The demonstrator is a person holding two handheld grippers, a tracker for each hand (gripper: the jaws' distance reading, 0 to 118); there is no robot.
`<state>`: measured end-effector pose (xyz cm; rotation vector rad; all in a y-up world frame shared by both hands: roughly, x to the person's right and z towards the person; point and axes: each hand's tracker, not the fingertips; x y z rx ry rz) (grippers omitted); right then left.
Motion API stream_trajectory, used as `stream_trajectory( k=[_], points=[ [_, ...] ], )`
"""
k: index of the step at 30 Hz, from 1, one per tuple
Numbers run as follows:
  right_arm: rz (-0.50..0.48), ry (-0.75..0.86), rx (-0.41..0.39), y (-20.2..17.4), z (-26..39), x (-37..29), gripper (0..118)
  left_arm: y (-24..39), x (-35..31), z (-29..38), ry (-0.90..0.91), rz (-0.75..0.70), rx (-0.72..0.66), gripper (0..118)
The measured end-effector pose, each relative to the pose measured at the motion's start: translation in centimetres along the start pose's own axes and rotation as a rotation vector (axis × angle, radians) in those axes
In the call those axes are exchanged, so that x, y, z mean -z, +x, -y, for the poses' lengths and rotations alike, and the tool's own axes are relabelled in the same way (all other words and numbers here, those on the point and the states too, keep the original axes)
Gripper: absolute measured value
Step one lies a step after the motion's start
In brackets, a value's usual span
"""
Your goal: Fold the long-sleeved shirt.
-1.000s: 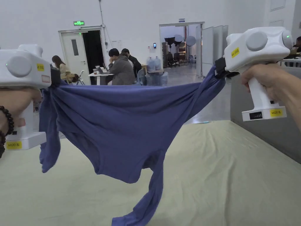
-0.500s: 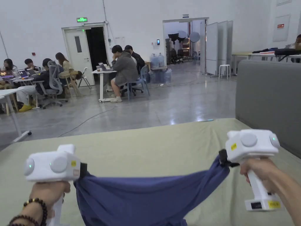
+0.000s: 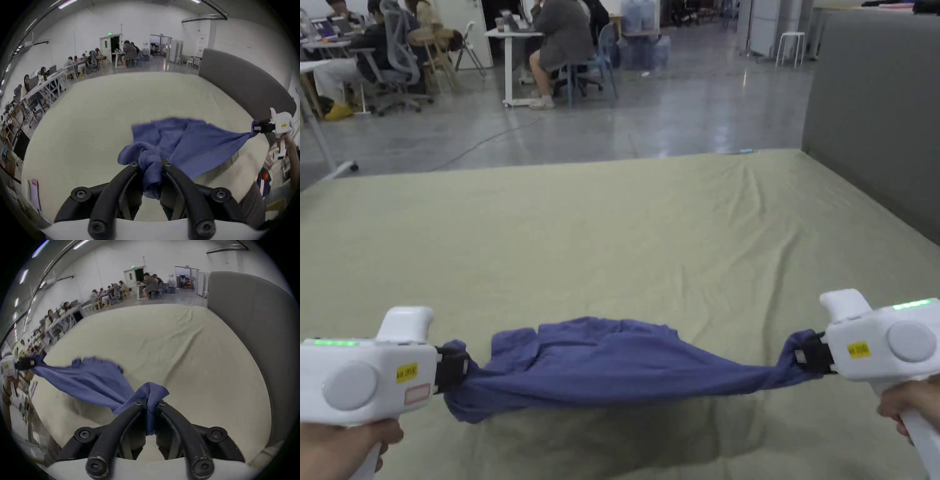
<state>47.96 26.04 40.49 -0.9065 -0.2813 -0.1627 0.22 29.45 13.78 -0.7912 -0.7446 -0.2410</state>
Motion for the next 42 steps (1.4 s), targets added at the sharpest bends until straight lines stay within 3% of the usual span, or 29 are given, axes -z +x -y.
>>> stream_trajectory(
  k=[4,12,14,15,16,17,18,22,23,24,25,26,28,31,32,33,34,40,42],
  points=[
    [0.014,-0.138,-0.117,-1.5,6.7,0.9,5,0.6,0.3,7.8,-0.143,-0.008,0.012,10],
    [0.027,-0.211,-0.103,-2.7,10.7,3.8,5,0.9,1.8,11.9,-0.213,0.004,-0.019,10],
    [0.036,-0.196,-0.079,-2.4,10.4,2.8,14,0.6,1.1,11.2,-0.191,0.016,-0.038,11],
    [0.06,-0.192,-0.082,-2.3,10.1,2.2,44,0.5,0.4,10.8,-0.18,0.031,-0.047,22],
    [0.073,-0.194,-0.081,-2.3,9.9,1.4,74,0.5,-0.4,10.5,-0.172,0.031,-0.05,48],
    [0.095,-0.187,-0.076,-2.2,9.6,0.4,98,0.4,-1.2,9.9,-0.165,0.031,-0.05,85],
    [0.09,-0.156,-0.073,-1.8,9.5,-1.0,106,0.4,-2.0,9.4,-0.153,0.031,-0.05,118],
    [0.074,-0.032,0.003,-1.8,8.0,-4.8,105,0.9,-4.7,7.1,-0.015,0.044,-0.047,118],
    [0.081,-0.032,0.042,-2.0,7.6,-5.2,96,1.2,-4.9,6.3,-0.002,0.029,-0.061,115],
    [0.071,-0.023,0.068,-2.3,7.3,-5.4,52,1.8,-4.9,5.8,0.012,0.022,-0.065,86],
    [0.064,-0.021,0.072,-2.6,7.1,-5.4,0,2.2,-4.8,5.4,0.054,0.036,-0.041,29],
    [0.071,-0.024,0.077,-3.0,6.9,-4.6,0,2.7,-4.4,5.1,0.073,0.027,-0.012,0],
    [0.061,-0.042,0.07,-3.5,7.2,-4.2,0,4.0,-2.9,4.7,0.062,-0.029,0.003,0],
    [0.084,-0.07,0.031,-4.6,7.4,-4.0,2,5.2,-2.1,4.6,0.055,0.06,-0.012,0],
    [0.082,-0.088,0.031,-4.4,7.6,-4.1,29,5.4,-2.3,4.5,0.046,0.071,-0.009,0],
    [0.072,-0.11,0.035,-4.1,7.8,-4.1,77,5.7,-2.1,4.4,0.039,0.069,0.002,0],
    [0.062,-0.157,0.048,-4.5,7.9,-3.9,99,6.1,-2.0,4.5,0.034,0.065,0.02,0],
    [0.149,-0.27,0.047,-3.1,10.9,-1.2,96,5.6,-1.4,4.4,0.024,0.081,0.015,0],
    [0.136,-0.285,0.066,-3.2,11.4,-0.2,91,5.8,-0.7,3.7,0.014,0.074,0.024,0]
  ],
)
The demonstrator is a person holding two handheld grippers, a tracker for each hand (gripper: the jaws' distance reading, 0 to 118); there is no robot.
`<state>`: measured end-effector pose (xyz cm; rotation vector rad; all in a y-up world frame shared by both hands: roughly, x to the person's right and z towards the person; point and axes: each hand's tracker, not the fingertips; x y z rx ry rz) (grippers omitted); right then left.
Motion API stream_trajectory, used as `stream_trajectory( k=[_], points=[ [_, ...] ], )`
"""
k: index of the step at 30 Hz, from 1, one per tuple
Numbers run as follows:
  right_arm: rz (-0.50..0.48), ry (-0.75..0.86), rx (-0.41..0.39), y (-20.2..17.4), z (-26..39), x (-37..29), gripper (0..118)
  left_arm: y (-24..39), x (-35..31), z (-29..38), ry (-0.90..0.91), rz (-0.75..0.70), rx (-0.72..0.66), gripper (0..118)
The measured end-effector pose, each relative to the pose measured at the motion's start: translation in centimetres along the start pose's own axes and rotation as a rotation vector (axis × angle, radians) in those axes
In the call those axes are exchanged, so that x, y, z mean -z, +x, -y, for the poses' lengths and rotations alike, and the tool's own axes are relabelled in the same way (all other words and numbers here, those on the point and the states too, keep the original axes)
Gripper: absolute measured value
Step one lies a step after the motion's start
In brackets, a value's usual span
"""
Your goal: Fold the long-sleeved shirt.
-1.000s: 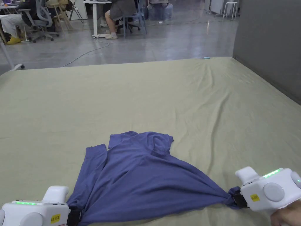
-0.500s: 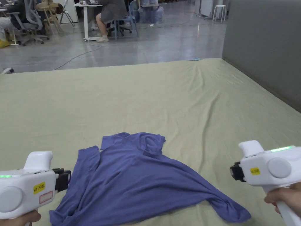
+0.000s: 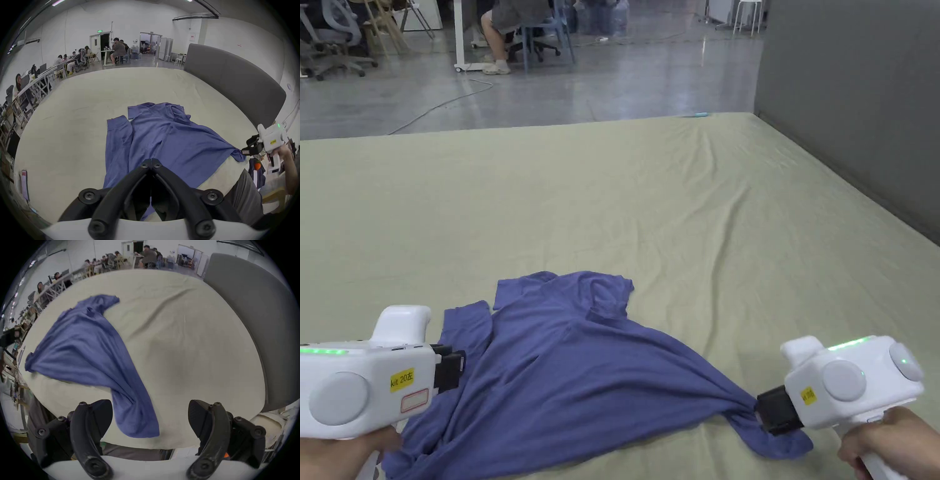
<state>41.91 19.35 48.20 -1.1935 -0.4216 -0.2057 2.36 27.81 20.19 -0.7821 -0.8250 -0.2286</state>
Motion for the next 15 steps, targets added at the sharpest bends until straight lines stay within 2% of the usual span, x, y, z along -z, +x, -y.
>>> stream_trajectory(
  k=[3,4,6,8,9,10,11,12,13,14,15],
  points=[
    [-0.022,-0.05,0.011,-0.1,0.3,1.5,68,-0.4,1.2,-1.5,-0.005,0.01,-0.001,0],
    [-0.02,-0.07,0.009,-0.3,0.4,2.0,63,-0.4,1.7,-2.0,-0.007,0.014,-0.003,0],
    [-0.016,-0.104,-0.013,-0.5,0.8,3.4,57,-0.5,3.1,-3.5,-0.015,0.023,-0.001,0],
    [0.022,-0.062,-0.078,-1.5,1.0,3.4,56,-0.3,5.1,-5.2,-0.023,0.038,0.013,0],
    [0.03,-0.051,-0.116,-1.6,0.9,3.1,48,-0.2,6.4,-6.2,-0.039,0.054,0.018,0],
    [0.028,-0.037,-0.143,-1.7,1.0,2.9,34,-0.2,7.6,-7.1,-0.054,0.066,0.019,0],
    [0.052,-0.021,-0.163,-1.9,1.1,2.8,11,0.0,9.2,-8.2,-0.057,0.043,0.029,14],
    [0.1,-0.001,-0.166,-2.2,1.1,2.7,0,0.2,10.9,-9.0,-0.055,0.039,0.047,58],
    [0.073,-0.008,-0.149,-2.0,1.1,2.8,0,0.3,12.6,-9.7,-0.06,0.03,0.065,97],
    [0.062,-0.021,-0.137,-1.7,1.1,3.1,0,0.3,14.9,-10.4,-0.089,0.014,0.087,116],
    [0.057,-0.02,-0.128,-1.6,0.9,3.3,0,0.2,17.2,-10.9,-0.122,0.008,0.098,118]
  ],
)
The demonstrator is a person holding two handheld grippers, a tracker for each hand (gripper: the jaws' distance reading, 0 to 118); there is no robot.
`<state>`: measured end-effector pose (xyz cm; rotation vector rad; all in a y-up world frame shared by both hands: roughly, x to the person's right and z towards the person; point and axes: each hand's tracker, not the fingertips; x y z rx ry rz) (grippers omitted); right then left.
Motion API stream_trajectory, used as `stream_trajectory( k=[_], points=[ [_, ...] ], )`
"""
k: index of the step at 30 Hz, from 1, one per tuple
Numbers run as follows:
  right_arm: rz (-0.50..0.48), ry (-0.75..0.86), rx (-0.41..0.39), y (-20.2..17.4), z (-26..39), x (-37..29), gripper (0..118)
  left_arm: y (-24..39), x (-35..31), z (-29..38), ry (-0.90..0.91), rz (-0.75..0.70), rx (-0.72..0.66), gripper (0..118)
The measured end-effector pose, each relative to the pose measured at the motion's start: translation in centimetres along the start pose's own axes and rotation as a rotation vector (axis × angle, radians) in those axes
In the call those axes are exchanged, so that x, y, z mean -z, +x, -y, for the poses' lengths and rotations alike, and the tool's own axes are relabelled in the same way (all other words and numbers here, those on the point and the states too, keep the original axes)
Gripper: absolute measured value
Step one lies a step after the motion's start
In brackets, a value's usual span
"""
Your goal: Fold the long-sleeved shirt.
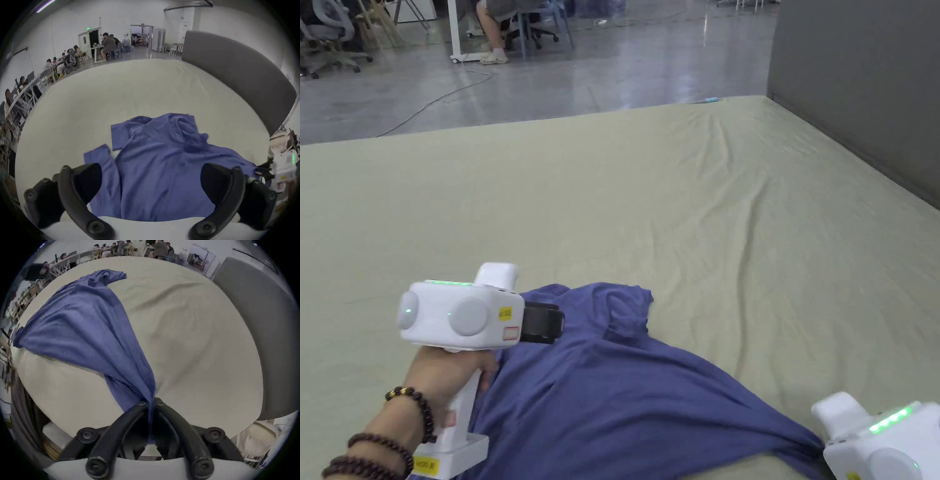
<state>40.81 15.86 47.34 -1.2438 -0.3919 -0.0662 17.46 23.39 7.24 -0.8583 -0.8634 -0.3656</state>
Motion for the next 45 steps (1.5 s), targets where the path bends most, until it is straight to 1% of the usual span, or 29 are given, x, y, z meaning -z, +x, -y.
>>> stream_trajectory(
  k=[1,5,7,8,9,10,11,13,14,15,16,17,20,22,24,26,27,29,30,31,33,36,38,39,41,42,43,44,45],
  points=[
    [-0.008,-0.005,0.017,-0.1,-0.1,0.2,0,-0.3,1.7,-0.6,-0.02,0.009,0.001,117],
    [-0.019,-0.015,0.024,0.2,-0.4,0.3,0,-0.9,9.0,-1.8,-0.228,-0.054,-0.016,116],
    [-0.021,-0.017,0.026,0.3,-0.4,0.4,0,-1.3,11.8,-1.8,-0.258,-0.117,0.021,114],
    [-0.021,-0.02,0.023,0.2,-0.5,0.5,0,-1.5,12.9,-1.7,-0.267,-0.138,0.035,110],
    [-0.02,-0.022,0.018,0.1,-0.5,0.5,0,-1.6,13.6,-1.4,-0.274,-0.166,0.032,108],
    [-0.02,-0.024,0.017,0.1,-0.6,0.5,0,-1.7,13.7,-1.2,-0.274,-0.123,0.013,104],
    [-0.02,-0.026,0.018,0.2,-0.6,0.6,0,-1.3,13.5,-1.2,-0.262,-0.137,-0.003,89],
    [-0.022,-0.027,0.019,0.2,-0.6,0.7,0,-0.3,12.0,-2.1,-0.266,-0.092,0.026,76],
    [-0.024,-0.027,0.022,0.2,-0.7,0.7,0,0.3,10.9,-2.3,-0.245,-0.092,0.054,67],
    [-0.026,-0.028,0.02,0.3,-0.7,0.7,0,0.3,10.0,-2.4,-0.218,-0.067,0.08,4],
    [-0.028,-0.032,0.015,0.4,-0.9,0.7,0,0.7,9.1,-2.3,-0.21,-0.056,0.069,0],
    [-0.031,-0.035,0.012,0.4,-1.0,0.6,0,0.8,8.5,-2.4,-0.219,-0.054,0.067,0],
    [-0.054,-0.039,0.009,1.3,-1.9,-1.3,0,0.4,5.1,-3.4,-0.151,-0.05,0.087,0],
    [-0.077,0.079,0.013,2.0,-3.1,-4.1,0,-0.5,2.3,-4.7,-0.082,-0.02,0.041,0],
    [-0.099,0.188,0.059,3.4,-5.6,-8.1,0,-1.3,-1.2,-6.5,-0.021,0.003,-0.005,0],
    [-0.131,0.312,0.065,4.6,-8.7,-12.3,0,-2.2,-5.2,-8.4,0.07,-0.005,-0.002,0],
    [-0.126,0.356,0.04,5.1,-10.6,-14.2,0,-0.9,-8.4,-9.2,0.128,-0.042,0.01,0],
    [-0.094,0.464,0.019,6.3,-14.6,-18.0,0,-1.6,-13.0,-11.6,0.21,-0.05,-0.031,0],
    [-0.086,0.505,0.011,7.2,-16.9,-19.8,0,-2.7,-14.7,-13.3,0.219,-0.025,-0.076,0],
    [-0.064,0.544,0.014,7.9,-19.1,-21.4,0,-4.1,-16.0,-15.2,0.254,-0.034,-0.092,0],
    [-0.037,0.609,0.008,9.3,-23.9,-25.0,0,-5.4,-20.1,-18.7,0.341,-0.089,-0.086,0],
    [-0.043,0.674,0.046,11.6,-31.4,-30.0,0,-7.2,-25.1,-23.7,0.465,-0.162,-0.078,0],
    [-0.054,0.716,0.093,12.6,-35.8,-33.1,0,-8.0,-28.0,-26.6,0.518,-0.197,-0.1,0],
    [-0.049,0.735,0.098,13.0,-37.8,-34.5,0,-8.0,-29.5,-27.5,0.551,-0.212,-0.113,0],
    [-0.07,0.758,0.135,13.6,-41.1,-36.9,0,-8.5,-31.5,-29.9,0.591,-0.242,-0.125,0],
    [-0.068,0.779,0.167,13.8,-42.5,-38.0,0,-8.8,-32.4,-30.9,0.617,-0.256,-0.135,0],
    [-0.071,0.789,0.189,14.0,-43.5,-38.9,0,-8.8,-33.1,-31.4,0.629,-0.251,-0.145,0],
    [-0.067,0.804,0.228,14.1,-44.5,-39.8,0,-8.9,-33.7,-32.3,0.645,-0.253,-0.157,0],
    [-0.074,0.835,0.241,14.4,-45.2,-40.2,0,-9.0,-34.2,-33.0,0.665,-0.263,-0.168,0]
  ],
)
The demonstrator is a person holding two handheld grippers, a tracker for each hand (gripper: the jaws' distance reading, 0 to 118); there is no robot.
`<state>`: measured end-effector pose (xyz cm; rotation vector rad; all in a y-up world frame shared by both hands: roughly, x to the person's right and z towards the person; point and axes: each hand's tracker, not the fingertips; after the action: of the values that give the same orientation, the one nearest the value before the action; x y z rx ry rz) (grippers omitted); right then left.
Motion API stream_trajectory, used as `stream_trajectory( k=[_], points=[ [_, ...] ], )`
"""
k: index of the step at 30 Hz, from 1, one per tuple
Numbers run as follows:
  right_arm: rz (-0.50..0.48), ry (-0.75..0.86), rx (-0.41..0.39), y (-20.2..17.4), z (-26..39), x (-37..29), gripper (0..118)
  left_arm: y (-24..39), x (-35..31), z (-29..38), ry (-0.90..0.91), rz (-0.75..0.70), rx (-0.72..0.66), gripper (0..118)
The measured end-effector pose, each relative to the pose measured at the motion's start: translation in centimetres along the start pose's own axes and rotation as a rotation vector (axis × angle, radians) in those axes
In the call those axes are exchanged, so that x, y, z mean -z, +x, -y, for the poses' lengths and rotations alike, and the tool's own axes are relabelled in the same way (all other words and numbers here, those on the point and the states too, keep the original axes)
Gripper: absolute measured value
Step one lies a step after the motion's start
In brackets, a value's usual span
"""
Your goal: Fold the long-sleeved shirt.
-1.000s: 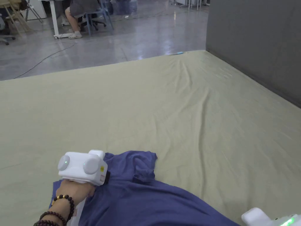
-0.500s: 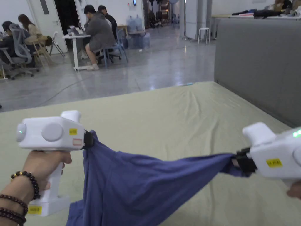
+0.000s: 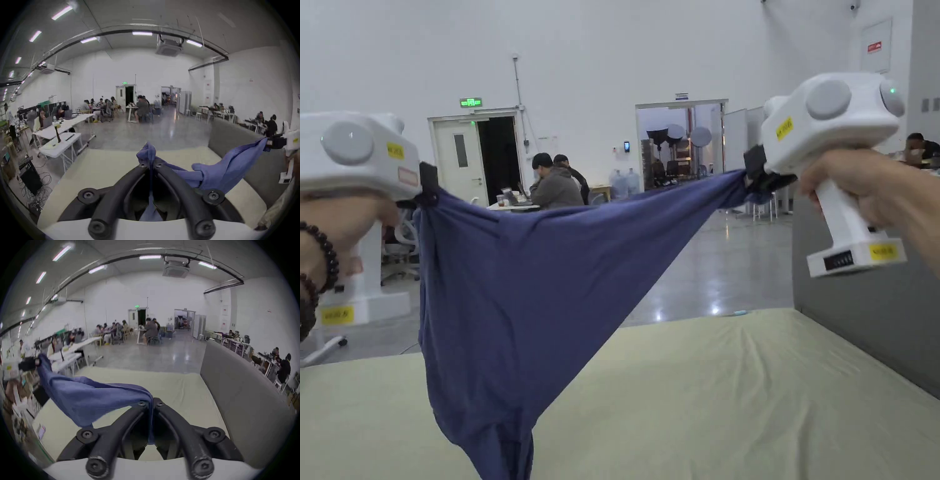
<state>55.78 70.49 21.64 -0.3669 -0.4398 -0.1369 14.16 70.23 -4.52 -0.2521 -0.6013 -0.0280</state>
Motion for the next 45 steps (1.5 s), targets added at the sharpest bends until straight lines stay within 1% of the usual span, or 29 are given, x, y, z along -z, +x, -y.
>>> stream_trajectory(
  k=[3,6,7,10,12,13,15,18,22,25,28,29,32,34,36,39,41,43,45],
  points=[
    [0.055,-0.015,0.018,-0.3,-1.6,0.8,0,-0.1,0.1,-1.4,0.025,-0.017,-0.013,0],
    [0.063,-0.004,0.023,0.0,-1.3,1.7,0,-0.2,0.4,-1.4,0.043,-0.016,-0.042,0],
    [0.067,0.02,0.039,0.2,-0.8,2.3,0,-0.2,0.7,-1.1,0.055,-0.011,-0.045,0],
    [0.057,-0.006,0.078,0.8,1.0,4.3,0,0.5,1.3,0.5,0.053,0.012,-0.018,0],
    [0.079,-0.056,0.053,1.0,3.4,6.2,0,0.7,2.6,2.7,0.011,0.026,0.039,0],
    [0.091,-0.077,0.04,1.1,4.7,7.1,0,0.8,3.4,4.2,-0.015,0.028,0.055,0],
    [0.093,-0.123,0.067,1.7,8.0,9.3,0,1.1,4.8,7.8,-0.076,0.045,0.066,0],
    [0.084,-0.231,0.12,2.2,14.4,12.5,0,1.4,7.4,15.4,-0.209,0.037,0.067,0],
    [0.076,-0.356,0.13,2.5,22.7,15.2,0,1.3,9.3,24.8,-0.327,0.035,0.011,0],
    [0.076,-0.383,0.151,4.0,26.7,16.4,0,0.9,9.5,29.2,-0.38,0.032,-0.014,0],
    [0.049,-0.393,0.154,4.6,28.7,15.1,0,-0.4,8.5,30.4,-0.38,0.048,-0.034,0],
    [0.032,-0.379,0.147,4.8,29.2,14.2,0,-0.7,7.5,30.6,-0.361,0.078,-0.038,0],
    [-0.021,-0.336,0.108,5.2,31.3,10.7,0,-0.7,3.1,32.1,-0.319,0.126,0.043,0],
    [-0.046,-0.333,0.07,5.7,33.7,7.8,0,-0.2,-1.3,34.3,-0.339,0.153,0.084,0],
    [-0.057,-0.347,0.056,5.5,36.9,4.5,0,-0.2,-4.6,37.4,-0.386,0.18,0.1,0],
    [-0.093,-0.425,0.027,6.0,43.1,0.3,0,-0.2,-10.1,43.6,-0.462,0.229,0.084,0],
    [-0.086,-0.518,-0.019,5.5,48.5,-2.8,0,0.0,-13.4,49.0,-0.537,0.22,0.103,0],
    [-0.091,-0.62,-0.07,5.1,52.5,-4.5,0,0.1,-15.3,52.7,-0.627,0.228,0.121,0],
    [-0.099,-0.697,-0.102,4.4,55.9,-5.8,0,0.1,-16.9,55.9,-0.693,0.235,0.079,0]
  ],
)
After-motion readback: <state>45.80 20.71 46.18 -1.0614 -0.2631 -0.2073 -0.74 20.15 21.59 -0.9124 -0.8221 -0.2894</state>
